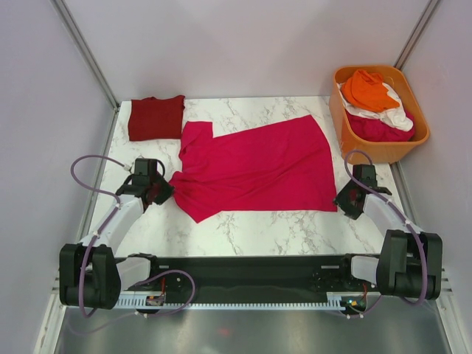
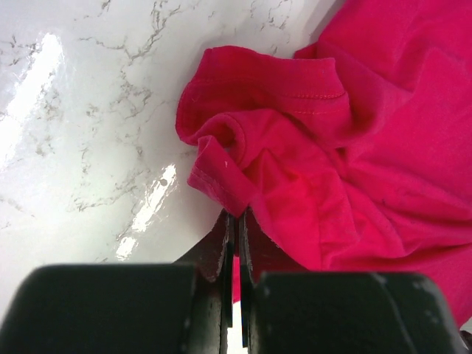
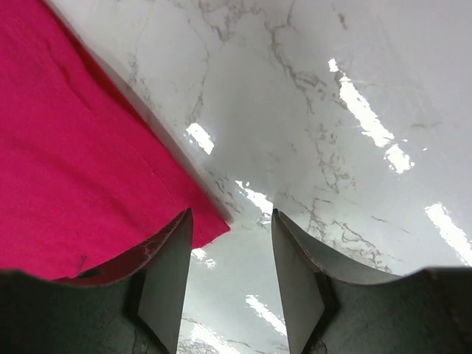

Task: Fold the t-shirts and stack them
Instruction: Flatten the tshirt out

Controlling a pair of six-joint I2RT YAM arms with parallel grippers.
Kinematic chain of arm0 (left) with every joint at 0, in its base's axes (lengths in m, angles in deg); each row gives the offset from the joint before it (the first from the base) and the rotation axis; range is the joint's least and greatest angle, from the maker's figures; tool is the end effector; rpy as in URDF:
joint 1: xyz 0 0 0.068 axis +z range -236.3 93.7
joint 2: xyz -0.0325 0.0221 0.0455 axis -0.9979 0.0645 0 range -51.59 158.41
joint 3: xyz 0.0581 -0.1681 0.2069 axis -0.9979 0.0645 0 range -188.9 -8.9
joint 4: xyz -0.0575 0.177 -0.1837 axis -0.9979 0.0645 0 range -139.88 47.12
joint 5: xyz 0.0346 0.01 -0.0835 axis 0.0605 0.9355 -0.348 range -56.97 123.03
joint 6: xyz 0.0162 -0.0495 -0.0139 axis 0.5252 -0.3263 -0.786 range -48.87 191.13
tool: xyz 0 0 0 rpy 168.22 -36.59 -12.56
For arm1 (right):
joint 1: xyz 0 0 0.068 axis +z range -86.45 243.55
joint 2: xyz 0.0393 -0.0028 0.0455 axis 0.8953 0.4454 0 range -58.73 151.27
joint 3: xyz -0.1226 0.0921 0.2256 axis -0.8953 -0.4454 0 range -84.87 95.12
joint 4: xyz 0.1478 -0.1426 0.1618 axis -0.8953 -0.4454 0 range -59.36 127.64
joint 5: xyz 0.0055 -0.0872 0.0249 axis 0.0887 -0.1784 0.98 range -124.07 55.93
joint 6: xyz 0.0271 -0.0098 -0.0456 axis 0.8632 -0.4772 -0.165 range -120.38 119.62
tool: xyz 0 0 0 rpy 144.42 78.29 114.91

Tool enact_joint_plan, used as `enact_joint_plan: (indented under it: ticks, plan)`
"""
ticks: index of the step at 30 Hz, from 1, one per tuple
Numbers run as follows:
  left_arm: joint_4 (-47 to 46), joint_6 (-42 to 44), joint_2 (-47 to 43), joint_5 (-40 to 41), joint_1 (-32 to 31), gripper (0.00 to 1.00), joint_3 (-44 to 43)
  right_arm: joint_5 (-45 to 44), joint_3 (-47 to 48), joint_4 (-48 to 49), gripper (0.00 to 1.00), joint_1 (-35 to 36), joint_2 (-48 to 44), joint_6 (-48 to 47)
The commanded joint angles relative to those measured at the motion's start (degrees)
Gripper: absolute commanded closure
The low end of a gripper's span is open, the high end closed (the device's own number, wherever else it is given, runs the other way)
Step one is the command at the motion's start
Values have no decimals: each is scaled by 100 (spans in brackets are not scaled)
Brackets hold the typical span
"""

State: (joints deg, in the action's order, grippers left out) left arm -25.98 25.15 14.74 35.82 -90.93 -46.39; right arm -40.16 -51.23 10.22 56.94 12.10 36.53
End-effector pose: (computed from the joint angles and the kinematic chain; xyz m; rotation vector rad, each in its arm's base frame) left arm 0.2234 -0.0163 0.2025 -0.9077 2.3469 -0.3074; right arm 0.2097 -0.0281 0.1637 1.0259 2.4833 0.0203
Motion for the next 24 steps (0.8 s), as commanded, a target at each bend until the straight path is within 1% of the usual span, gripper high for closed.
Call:
enact_joint_plan:
  ticks: [1,3,4,6,8,11,12,14,15,16,17,20,22,24]
  plan:
    - [-79,168,-50,-6,5,98,-21,290,-95,61,45,2,54,80]
    - [-79,159,-23,-15,5,98,-39,590,-287,280,46,2,37,80]
    - [-87,159,3,-15,5,98,-39,896,-341,351,47,2,45,80]
    - [-87,142,29,-15,5,98,-39,1056,-385,482,46,46,106,89]
    - [-79,142,38,-15,5,98,-56,1014,-359,483,43,72,168,71]
    - [-70,150,30,-6,5,98,-56,899,-271,492,43,72,282,-17]
    - [-78,142,4,2,5,98,-47,934,-254,527,53,72,352,-8]
    - [-79,150,-32,38,5,98,-30,1021,-245,571,67,72,405,-8]
    - [-70,150,-41,38,5,98,-21,1039,-253,606,85,81,423,-8]
    - [-61,159,-41,46,5,98,-30,1039,-254,615,95,72,423,-43]
    - [-52,159,-49,55,5,98,-21,1039,-254,606,100,72,406,-60]
    - [27,168,-93,64,5,98,-65,1092,-271,606,100,72,222,-192]
    - [193,168,-207,47,5,98,-144,1179,-192,431,100,72,-85,-254]
    - [571,194,-539,29,5,98,-293,1198,-17,36,100,72,-656,-272]
